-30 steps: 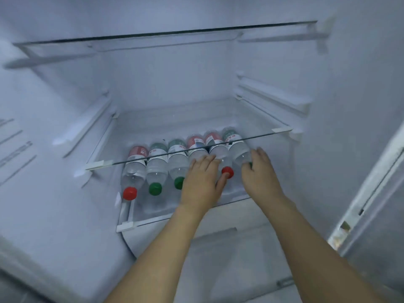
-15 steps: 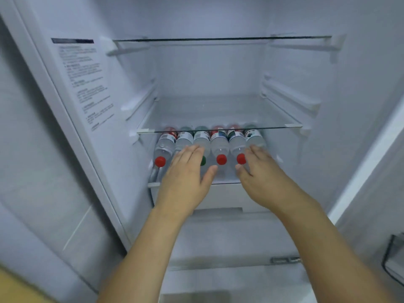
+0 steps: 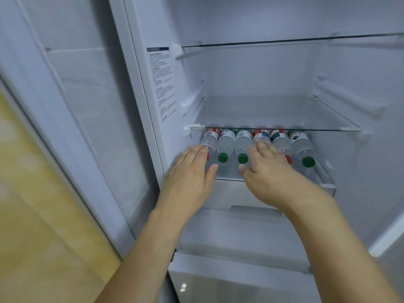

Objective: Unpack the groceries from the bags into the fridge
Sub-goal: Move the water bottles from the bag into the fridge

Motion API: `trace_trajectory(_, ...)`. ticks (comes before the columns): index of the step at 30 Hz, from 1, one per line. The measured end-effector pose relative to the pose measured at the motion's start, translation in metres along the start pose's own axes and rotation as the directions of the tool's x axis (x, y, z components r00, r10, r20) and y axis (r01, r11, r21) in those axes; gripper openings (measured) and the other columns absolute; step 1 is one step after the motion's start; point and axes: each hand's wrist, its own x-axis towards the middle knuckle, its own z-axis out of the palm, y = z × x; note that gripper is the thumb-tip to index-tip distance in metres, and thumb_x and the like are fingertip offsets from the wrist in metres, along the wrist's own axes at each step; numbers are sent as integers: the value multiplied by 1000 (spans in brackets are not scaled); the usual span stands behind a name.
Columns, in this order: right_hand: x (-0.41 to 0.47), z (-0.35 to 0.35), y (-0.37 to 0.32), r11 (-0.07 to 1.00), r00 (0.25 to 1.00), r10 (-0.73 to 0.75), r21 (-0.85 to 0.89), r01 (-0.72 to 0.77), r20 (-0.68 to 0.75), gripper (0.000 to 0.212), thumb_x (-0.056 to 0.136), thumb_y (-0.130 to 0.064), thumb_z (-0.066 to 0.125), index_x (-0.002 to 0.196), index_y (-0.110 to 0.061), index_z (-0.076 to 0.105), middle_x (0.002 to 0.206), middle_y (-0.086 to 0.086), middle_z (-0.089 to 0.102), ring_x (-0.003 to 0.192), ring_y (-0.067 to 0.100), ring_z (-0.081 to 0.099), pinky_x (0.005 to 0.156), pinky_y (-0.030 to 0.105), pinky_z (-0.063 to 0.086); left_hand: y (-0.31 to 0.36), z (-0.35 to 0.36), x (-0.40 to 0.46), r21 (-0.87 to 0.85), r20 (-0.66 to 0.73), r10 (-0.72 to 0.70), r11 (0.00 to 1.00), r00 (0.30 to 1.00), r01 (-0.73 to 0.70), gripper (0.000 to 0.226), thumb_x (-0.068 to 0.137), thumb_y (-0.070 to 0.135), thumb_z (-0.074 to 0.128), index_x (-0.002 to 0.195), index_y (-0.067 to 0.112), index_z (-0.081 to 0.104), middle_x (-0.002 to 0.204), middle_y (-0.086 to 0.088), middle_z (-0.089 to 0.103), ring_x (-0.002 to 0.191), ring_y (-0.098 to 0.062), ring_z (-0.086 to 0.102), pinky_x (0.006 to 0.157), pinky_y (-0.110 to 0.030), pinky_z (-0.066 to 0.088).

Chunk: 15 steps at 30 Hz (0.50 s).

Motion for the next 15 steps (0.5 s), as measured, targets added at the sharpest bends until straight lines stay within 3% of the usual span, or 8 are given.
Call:
trace_trajectory(4, -2, -3, -14, 993, 993, -114, 33, 113, 36, 61, 105, -37, 25, 156, -11, 3, 163, 8, -11, 150, 21, -13, 121, 37, -6, 3, -20, -16, 22, -5, -75, 997, 997, 75, 52, 103, 38, 41, 147, 10, 39, 154, -6, 38, 144, -21, 29, 118, -29, 17)
trace_trajectory(7, -4, -1, -19, 980, 980, -193, 66, 190, 39, 60, 105, -36, 26, 156, -11, 5, 163, 7, -10, 150, 20, -12, 120, 36, -5, 7, -29, -29, 58, -28, -119, 991, 993, 120, 53, 102, 38, 42, 147, 10, 40, 155, -6, 37, 146, -22, 28, 120, -34, 20)
trace_trajectory(15, -22, 10, -40, 941, 937, -336, 68, 331, 97, 64, 105, -36, 28, 156, -10, 0, 163, 8, -11, 150, 23, -11, 122, 39, -3, 18, -66, -81, 180, -88, -273, 942, 958, 285, 61, 101, 47, 28, 151, 12, 32, 159, -3, 30, 149, -19, 19, 123, -36, 10)
